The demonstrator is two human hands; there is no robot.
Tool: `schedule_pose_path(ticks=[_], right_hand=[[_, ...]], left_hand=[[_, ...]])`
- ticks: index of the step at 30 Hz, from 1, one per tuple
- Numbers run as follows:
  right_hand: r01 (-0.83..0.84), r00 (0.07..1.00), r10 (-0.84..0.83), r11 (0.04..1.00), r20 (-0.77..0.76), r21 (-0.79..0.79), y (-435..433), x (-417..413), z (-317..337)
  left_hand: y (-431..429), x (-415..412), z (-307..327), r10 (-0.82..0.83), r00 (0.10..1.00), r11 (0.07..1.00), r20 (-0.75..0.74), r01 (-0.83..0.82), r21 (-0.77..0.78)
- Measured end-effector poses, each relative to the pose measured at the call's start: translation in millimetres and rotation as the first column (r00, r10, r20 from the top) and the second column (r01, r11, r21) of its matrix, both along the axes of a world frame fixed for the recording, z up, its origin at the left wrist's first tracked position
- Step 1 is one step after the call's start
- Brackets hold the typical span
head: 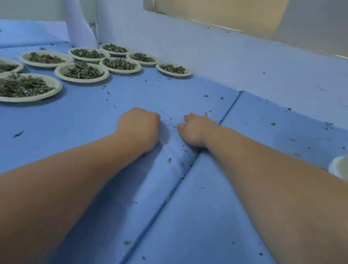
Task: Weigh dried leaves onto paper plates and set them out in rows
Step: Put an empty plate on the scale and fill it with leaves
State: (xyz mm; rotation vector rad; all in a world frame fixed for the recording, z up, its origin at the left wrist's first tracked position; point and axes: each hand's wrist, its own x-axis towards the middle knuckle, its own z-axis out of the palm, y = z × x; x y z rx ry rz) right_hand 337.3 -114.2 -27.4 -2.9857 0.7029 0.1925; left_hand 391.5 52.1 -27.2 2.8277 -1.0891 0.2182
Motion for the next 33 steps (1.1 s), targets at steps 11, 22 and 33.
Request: schedule_pose_path(ticks=[11, 22, 33], right_hand=[[-0.037, 0.916, -0.060, 0.972, 0.397, 0.234, 45, -150, 56], [0.114, 0.705, -0.299, 0.943, 0.643, 0.314, 30, -361, 79], [0.262, 0.438, -0.485, 0.874, 0.757, 0.409, -6, -517, 43]], left_hand=[[-5, -136, 34, -0.226, 0.964, 0.862, -0.141, 0.131, -0.490], [-60, -299, 58, -0.570, 0.817, 0.622, -0.083, 0.363, -0.694], [-133, -370, 93, -0.593, 0.749, 0.500, 0.296, 0.630, -0.594]])
